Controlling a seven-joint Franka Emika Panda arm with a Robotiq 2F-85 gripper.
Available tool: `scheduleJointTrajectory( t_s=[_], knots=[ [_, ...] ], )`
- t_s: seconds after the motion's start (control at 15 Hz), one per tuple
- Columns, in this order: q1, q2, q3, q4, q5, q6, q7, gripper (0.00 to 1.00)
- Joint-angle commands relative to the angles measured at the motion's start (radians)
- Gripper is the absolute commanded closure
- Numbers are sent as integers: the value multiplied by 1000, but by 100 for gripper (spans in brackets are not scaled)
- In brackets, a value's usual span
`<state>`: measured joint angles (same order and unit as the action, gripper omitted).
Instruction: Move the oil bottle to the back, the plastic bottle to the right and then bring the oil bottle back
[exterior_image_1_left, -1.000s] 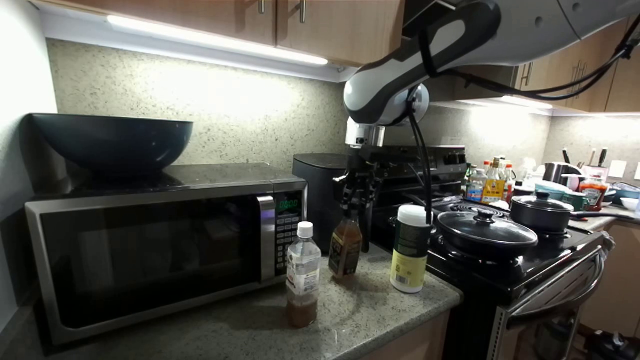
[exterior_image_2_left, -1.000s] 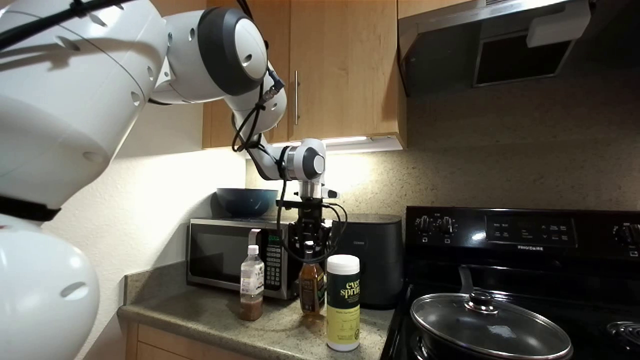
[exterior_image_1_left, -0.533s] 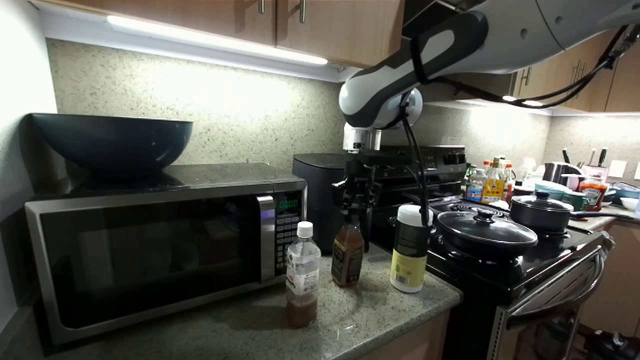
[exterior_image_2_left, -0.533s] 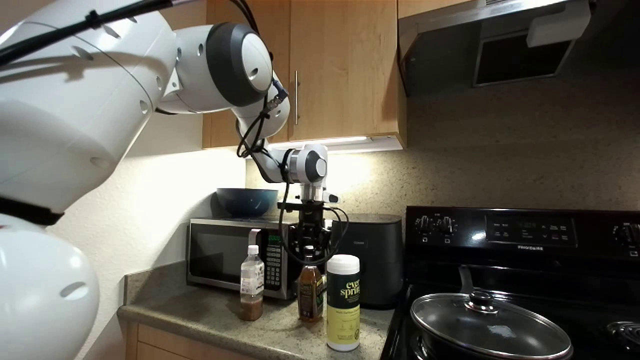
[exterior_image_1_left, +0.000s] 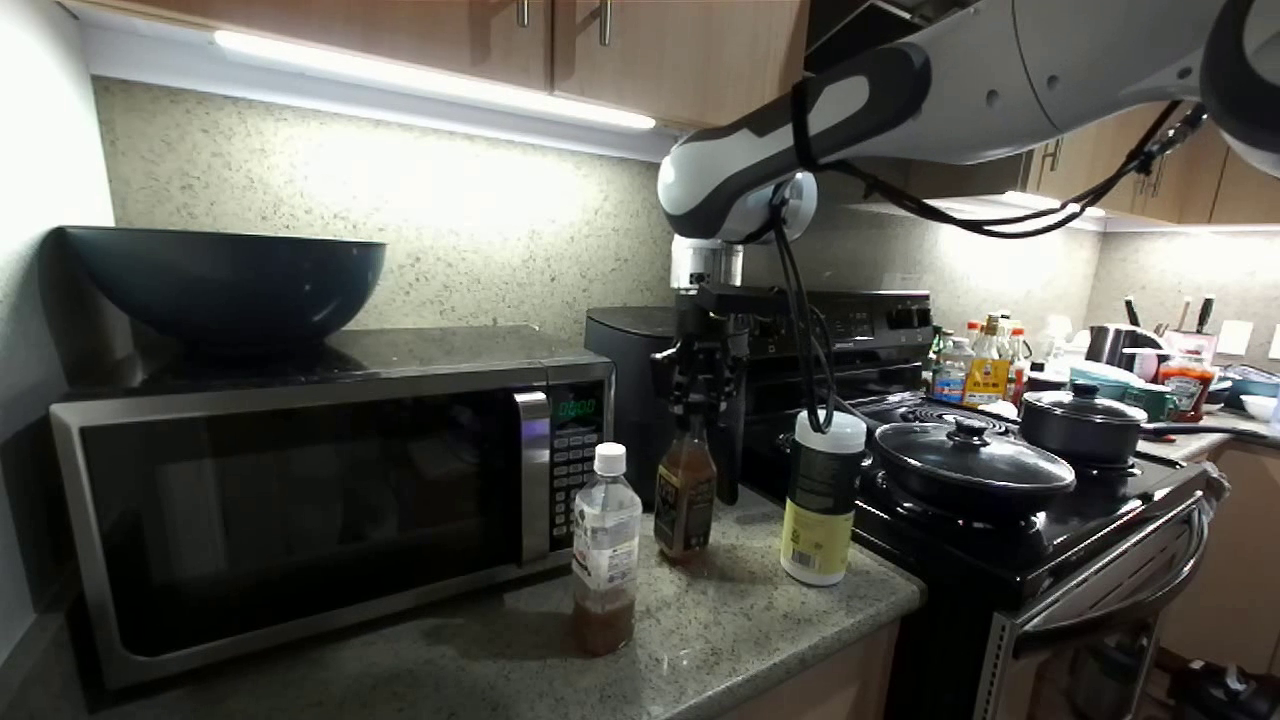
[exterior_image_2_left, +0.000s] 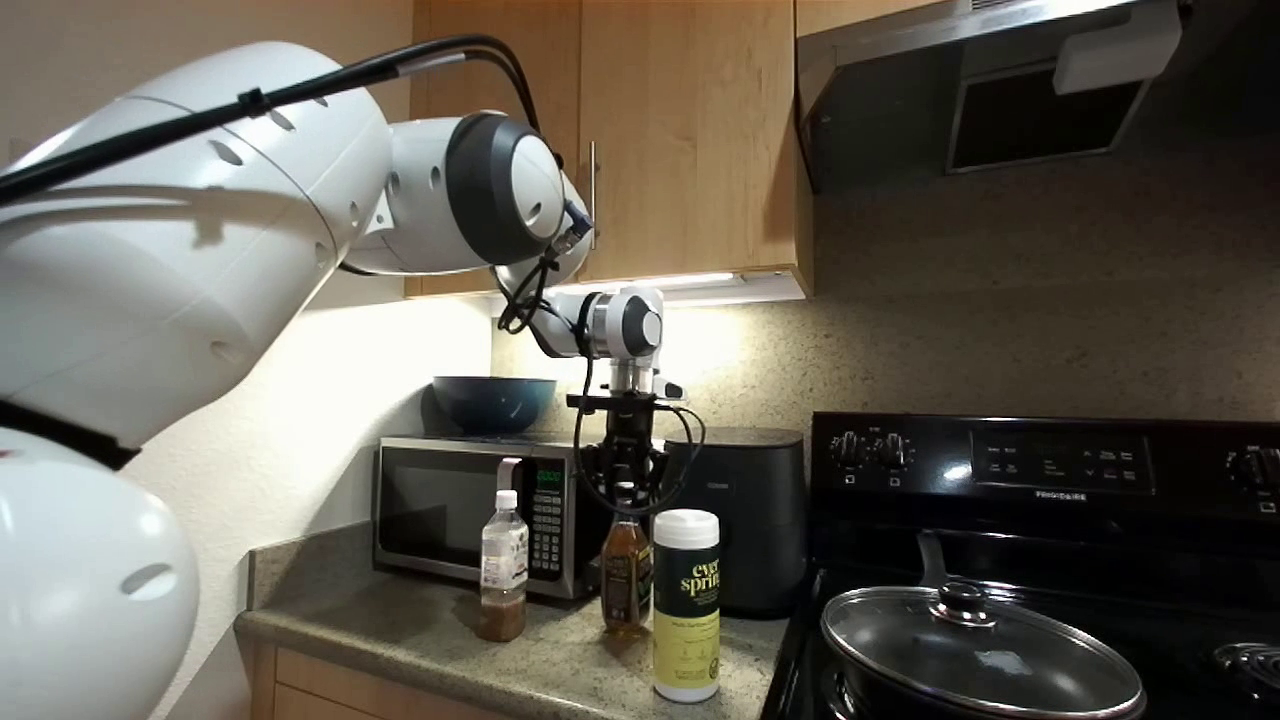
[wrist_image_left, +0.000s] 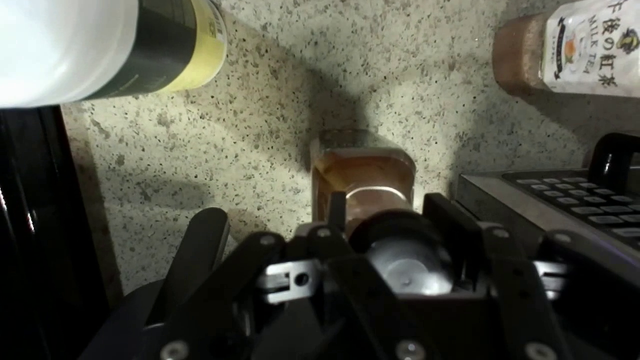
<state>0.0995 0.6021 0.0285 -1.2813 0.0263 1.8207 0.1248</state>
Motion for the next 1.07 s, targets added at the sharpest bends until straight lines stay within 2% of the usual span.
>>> scheduleJointTrajectory(
  t_s=[0.0,0.53,0.6,0.67,1.0],
  knots=[
    [0,56,1,130,-11,-73,-13,82],
    [-4,158,4,266,-6,-100,-35,82],
    [0,163,-1,272,-13,-99,-29,32],
    [1,168,-2,280,-13,-99,-26,31],
    [-5,153,5,284,18,-71,7,1]
  ],
)
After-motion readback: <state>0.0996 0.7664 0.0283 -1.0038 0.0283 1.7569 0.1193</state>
